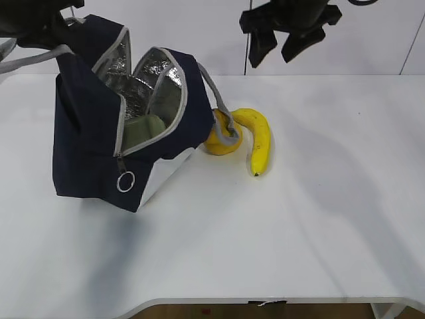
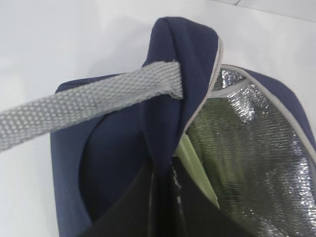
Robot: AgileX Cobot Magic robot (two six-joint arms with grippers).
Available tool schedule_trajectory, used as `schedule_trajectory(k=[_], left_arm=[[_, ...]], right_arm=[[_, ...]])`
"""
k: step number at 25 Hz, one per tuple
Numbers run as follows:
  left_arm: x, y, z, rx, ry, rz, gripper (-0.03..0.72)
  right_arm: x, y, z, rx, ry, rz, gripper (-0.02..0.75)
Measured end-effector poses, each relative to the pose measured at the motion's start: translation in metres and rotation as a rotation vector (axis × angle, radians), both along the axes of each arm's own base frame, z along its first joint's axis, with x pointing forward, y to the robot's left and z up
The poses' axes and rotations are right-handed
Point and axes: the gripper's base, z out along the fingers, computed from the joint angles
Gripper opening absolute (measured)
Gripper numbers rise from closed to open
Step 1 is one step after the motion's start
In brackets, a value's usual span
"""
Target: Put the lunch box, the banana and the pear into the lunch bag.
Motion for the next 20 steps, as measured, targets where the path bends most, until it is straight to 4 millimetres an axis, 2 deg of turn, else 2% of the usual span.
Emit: schedule_trajectory(k=[6, 13, 20], left_arm=[[0.000, 0.001, -0.001, 0.019, 0.001, -0.004, -0.004], [0.000, 0.001, -0.001, 0.019, 0.001, -0.004, -0.004], [0.000, 0.000, 0.000, 0.003, 0.005, -0.002, -0.004]], right_arm=[[0.003, -0.006, -0.023, -0.057, 0.057, -0.017, 0.522], [0.019, -0.002, -0.073, -0.082, 0.157, -0.031, 0.522], [0.027, -0.001, -0.103, -0.079, 0.215, -0.119, 0.522]])
